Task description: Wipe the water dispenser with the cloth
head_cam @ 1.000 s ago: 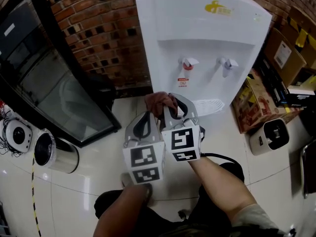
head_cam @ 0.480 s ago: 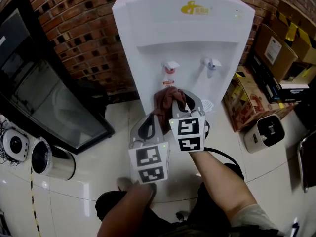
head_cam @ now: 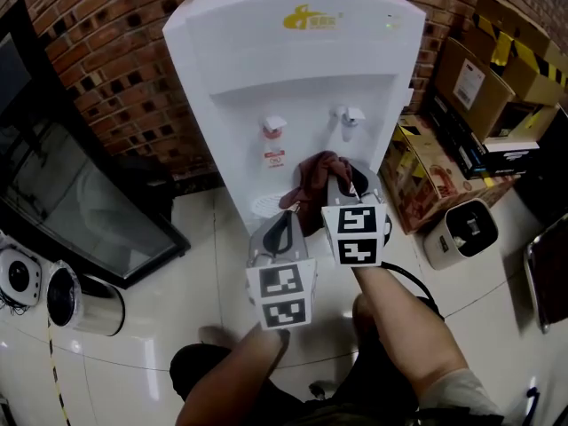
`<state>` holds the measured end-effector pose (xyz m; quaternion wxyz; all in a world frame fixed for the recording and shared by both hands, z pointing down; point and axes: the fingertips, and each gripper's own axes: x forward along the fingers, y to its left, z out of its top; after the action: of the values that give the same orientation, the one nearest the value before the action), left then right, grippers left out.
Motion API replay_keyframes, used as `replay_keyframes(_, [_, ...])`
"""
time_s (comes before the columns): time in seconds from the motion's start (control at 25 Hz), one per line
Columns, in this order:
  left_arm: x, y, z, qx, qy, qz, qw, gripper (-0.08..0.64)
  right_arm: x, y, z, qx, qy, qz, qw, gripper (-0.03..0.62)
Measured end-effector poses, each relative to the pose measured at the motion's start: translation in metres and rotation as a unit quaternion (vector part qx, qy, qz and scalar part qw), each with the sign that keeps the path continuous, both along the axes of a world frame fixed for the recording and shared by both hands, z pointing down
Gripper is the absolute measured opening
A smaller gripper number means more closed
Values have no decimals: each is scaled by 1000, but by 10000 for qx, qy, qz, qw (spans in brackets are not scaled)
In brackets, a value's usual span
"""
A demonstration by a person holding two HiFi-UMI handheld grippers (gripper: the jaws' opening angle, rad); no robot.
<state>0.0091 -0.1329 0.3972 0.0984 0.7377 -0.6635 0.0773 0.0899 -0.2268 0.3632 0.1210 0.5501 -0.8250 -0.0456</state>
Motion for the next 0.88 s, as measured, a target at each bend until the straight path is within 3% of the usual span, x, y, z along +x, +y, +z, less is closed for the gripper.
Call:
replay_keyframes(0.68, [81,2,-5,138,156,512,9985,0,103,5,3,-122,318,629,9974,54])
replay_keyframes(0.88, [99,7,-2,122,223,568,9981,0,116,1,17,-335,371,512,9974,54])
